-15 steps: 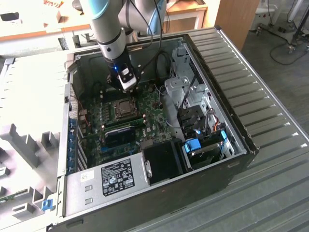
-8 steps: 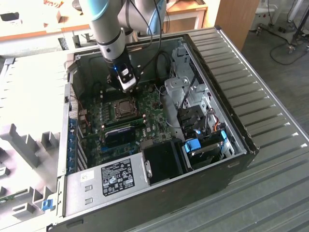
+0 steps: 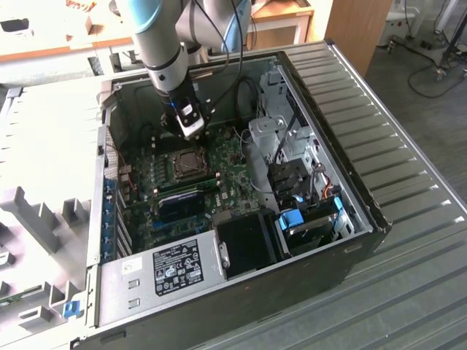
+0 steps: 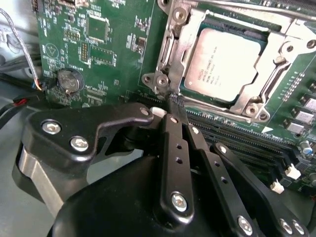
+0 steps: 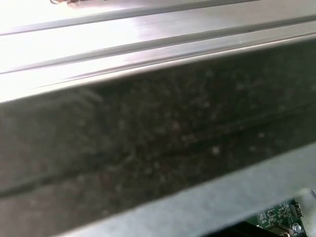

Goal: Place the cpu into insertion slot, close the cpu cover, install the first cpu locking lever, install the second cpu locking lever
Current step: 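Install the first cpu locking lever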

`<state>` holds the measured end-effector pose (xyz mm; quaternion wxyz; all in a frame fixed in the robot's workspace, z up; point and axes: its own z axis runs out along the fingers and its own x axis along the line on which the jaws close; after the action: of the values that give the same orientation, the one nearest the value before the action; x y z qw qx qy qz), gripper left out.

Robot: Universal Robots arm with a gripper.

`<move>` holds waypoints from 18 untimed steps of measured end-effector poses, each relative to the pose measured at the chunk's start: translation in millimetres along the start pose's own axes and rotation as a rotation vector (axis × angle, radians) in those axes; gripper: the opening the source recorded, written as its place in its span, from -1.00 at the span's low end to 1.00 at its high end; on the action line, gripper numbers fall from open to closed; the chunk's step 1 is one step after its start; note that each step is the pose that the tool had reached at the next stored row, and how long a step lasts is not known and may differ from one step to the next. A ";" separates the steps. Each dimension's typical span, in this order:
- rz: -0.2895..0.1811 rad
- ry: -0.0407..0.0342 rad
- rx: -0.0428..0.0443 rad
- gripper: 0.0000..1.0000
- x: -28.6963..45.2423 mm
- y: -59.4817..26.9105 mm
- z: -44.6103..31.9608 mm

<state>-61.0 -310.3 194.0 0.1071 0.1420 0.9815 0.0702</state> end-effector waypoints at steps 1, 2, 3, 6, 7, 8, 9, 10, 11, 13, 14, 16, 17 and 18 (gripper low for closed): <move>0.000 -0.0008 -0.0013 -0.79 0.4 -0.1 0.0; 0.000 -0.0015 -0.0023 -0.79 0.6 -0.2 0.0; 0.000 -0.0019 -0.0027 -0.79 0.7 -0.2 0.1; 0.000 -0.0023 -0.0027 -0.79 0.8 -0.2 0.1; 0.000 -0.0028 -0.0015 -0.79 0.8 -0.2 0.2; -0.001 -0.0036 0.0015 -0.79 0.8 -0.2 0.0; -0.002 -0.0048 0.0062 -0.79 0.7 0.0 -0.6; -0.004 -0.0066 0.0124 -0.79 0.4 0.1 -1.5; -0.005 -0.0083 0.0186 -0.79 0.2 0.3 -2.6; -0.008 -0.0115 0.0306 -0.79 -0.2 0.6 -4.7; -0.009 -0.0130 0.0361 -0.79 -0.5 0.8 -6.0; -0.012 -0.0157 0.0453 -0.79 -1.1 1.4 -9.2; -0.013 -0.0168 0.0493 -0.79 -1.5 1.7 -11.0; -0.014 -0.0176 0.0529 -0.79 -1.9 2.1 -13.0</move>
<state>-61.7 -310.3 207.2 0.1124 0.1388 0.9830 0.0422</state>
